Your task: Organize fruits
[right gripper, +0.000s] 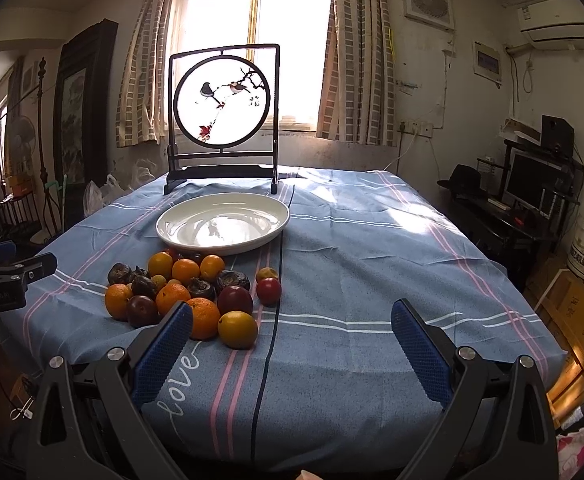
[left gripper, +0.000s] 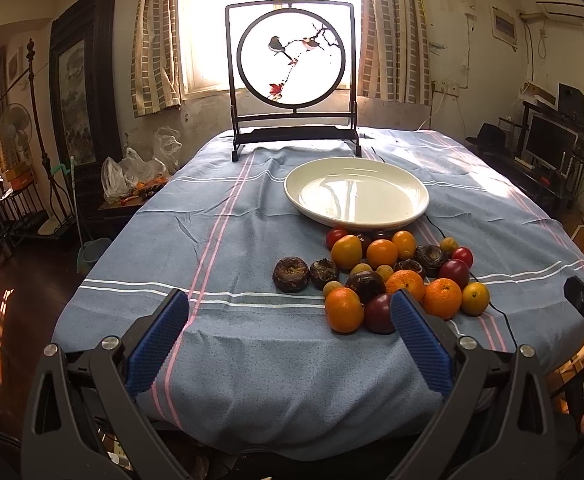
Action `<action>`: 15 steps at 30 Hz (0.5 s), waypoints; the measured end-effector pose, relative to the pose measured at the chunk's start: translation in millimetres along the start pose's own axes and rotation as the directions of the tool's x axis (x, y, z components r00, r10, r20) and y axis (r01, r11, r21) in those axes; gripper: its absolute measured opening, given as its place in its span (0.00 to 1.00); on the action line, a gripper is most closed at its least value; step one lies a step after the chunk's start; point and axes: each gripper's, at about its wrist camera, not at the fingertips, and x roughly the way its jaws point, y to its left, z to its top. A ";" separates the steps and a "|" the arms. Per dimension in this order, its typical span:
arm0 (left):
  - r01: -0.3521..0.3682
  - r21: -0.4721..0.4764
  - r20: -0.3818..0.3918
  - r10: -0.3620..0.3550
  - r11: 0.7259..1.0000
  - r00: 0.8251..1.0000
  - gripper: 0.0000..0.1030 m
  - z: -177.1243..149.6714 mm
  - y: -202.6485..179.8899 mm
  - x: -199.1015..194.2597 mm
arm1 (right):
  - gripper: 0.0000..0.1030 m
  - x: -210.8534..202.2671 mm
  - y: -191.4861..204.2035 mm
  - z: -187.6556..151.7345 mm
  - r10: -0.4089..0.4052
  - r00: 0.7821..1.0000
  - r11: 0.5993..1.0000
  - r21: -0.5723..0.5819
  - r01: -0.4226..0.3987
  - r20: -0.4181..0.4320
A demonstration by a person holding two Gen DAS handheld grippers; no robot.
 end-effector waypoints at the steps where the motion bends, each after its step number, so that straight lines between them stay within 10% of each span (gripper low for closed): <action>1: 0.000 0.000 0.000 0.000 1.000 1.000 0.96 -0.4 -0.6 0.3 | 0.96 0.0 -0.1 -0.1 0.000 1.000 1.000 0.000 0.000 -0.001; 15: 0.001 0.001 -0.002 -0.001 1.000 1.000 0.96 0.9 2.8 0.2 | 0.96 1.9 1.0 1.3 0.013 1.000 1.000 -0.008 -0.013 -0.009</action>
